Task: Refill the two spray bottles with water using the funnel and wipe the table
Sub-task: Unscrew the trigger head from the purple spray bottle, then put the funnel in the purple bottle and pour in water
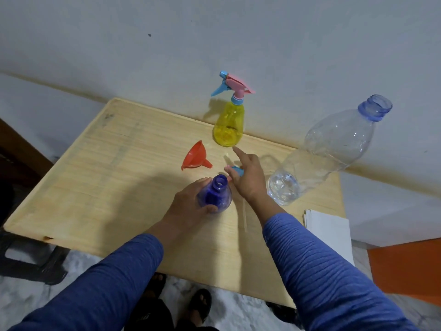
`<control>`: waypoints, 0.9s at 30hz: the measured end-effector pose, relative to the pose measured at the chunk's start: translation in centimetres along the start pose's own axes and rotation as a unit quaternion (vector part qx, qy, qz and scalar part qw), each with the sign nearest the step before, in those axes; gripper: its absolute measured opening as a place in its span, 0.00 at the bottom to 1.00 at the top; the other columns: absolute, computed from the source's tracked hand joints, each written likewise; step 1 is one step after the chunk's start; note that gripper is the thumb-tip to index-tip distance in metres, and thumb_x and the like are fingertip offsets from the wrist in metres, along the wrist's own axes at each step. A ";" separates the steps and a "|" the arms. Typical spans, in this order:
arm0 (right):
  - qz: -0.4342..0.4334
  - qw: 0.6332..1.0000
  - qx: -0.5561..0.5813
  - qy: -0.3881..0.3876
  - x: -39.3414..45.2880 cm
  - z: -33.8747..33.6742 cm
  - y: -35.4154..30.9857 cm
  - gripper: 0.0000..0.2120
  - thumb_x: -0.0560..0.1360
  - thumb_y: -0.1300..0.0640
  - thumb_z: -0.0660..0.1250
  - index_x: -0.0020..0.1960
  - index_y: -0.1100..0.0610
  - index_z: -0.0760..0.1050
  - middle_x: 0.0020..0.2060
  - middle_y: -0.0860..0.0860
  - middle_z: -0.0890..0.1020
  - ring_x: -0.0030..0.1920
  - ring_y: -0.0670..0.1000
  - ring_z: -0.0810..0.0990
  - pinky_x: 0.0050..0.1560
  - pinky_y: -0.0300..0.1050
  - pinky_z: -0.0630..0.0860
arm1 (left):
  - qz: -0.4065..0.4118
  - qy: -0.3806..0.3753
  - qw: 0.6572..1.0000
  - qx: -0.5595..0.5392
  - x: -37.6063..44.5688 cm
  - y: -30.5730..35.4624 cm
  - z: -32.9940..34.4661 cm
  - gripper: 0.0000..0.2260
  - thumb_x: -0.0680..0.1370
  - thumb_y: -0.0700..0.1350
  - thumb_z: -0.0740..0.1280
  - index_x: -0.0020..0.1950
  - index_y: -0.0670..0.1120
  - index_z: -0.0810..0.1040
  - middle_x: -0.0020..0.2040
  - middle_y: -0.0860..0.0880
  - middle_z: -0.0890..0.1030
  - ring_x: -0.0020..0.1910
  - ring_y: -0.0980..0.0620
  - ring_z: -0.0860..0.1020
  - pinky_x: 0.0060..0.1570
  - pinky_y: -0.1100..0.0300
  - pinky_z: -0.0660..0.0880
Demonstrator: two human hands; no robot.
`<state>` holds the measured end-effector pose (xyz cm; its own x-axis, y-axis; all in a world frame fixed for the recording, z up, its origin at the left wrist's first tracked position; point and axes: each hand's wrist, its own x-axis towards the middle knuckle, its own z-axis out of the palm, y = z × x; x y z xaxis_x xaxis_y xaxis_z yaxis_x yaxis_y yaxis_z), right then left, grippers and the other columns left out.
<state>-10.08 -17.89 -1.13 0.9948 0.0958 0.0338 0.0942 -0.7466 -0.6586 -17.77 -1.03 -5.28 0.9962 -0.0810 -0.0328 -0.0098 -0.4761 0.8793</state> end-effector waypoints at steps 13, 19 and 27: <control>-0.189 0.955 -0.005 -0.227 7.5 2.6 -3.7 0.29 0.70 0.60 0.72 0.69 0.51 0.69 0.60 0.56 0.75 0.61 0.55 0.71 0.60 0.45 0.72 | 0.003 0.023 0.998 -0.065 -0.3 0.6 0.1 0.27 0.66 0.51 0.75 0.63 0.55 0.70 0.58 0.62 0.74 0.56 0.74 0.71 0.53 0.79 0.65; -0.187 0.959 0.016 -0.213 8.0 3.4 -3.4 0.17 0.70 0.62 0.72 0.58 0.56 0.79 0.58 0.54 0.79 0.60 0.53 0.75 0.62 0.49 0.72 | 0.004 0.022 0.998 -0.056 -0.2 0.2 0.1 0.28 0.67 0.49 0.76 0.66 0.53 0.71 0.60 0.59 0.75 0.58 0.70 0.72 0.56 0.75 0.66; -0.125 0.972 0.164 -0.115 6.7 1.1 -3.8 0.15 0.70 0.63 0.72 0.56 0.55 0.79 0.53 0.50 0.79 0.58 0.54 0.77 0.62 0.50 0.74 | -0.001 0.014 0.998 -0.054 -0.3 -0.2 0.1 0.33 0.64 0.57 0.73 0.67 0.50 0.72 0.64 0.55 0.75 0.62 0.60 0.73 0.61 0.69 0.68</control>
<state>-3.78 -13.74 0.76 0.9035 0.4211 0.0797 0.2777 -0.4335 -0.8573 -18.07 -1.02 -5.53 0.9982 -0.0547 -0.0234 0.0009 -0.3793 0.9253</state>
